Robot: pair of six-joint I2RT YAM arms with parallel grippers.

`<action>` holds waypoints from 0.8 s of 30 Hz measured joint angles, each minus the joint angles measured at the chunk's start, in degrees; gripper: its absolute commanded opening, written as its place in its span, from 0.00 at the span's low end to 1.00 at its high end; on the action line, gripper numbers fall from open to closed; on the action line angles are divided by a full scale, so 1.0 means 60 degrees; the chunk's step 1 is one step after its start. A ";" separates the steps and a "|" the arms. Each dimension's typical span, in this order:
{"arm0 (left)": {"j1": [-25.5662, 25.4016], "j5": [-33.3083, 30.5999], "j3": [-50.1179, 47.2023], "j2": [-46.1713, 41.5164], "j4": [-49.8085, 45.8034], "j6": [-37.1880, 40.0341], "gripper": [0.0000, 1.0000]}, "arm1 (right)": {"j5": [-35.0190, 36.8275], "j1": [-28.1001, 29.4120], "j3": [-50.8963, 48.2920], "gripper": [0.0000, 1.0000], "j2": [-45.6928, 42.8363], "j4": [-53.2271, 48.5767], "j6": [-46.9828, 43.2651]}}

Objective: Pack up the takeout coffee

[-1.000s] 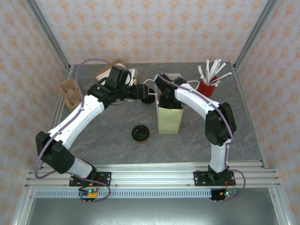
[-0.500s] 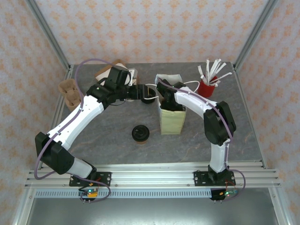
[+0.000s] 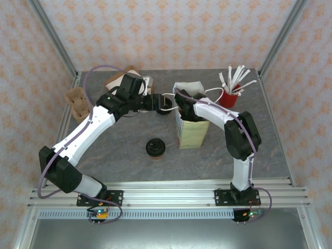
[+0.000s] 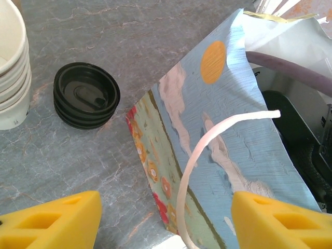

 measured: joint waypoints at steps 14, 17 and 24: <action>0.0000 -0.0211 -0.0076 -0.0372 -0.0015 0.0022 0.68 | 0.0004 -0.0004 -0.0076 0.67 -0.0106 -0.0033 -0.0306; 0.0000 -0.0219 -0.0124 -0.0419 -0.0040 0.0025 0.68 | 0.0004 0.0000 -0.0036 0.70 -0.0222 -0.0175 -0.0401; 0.0000 -0.0240 -0.0178 -0.0419 -0.0062 0.0025 0.67 | 0.0018 0.0000 0.0131 0.79 -0.0601 -0.0404 -0.0510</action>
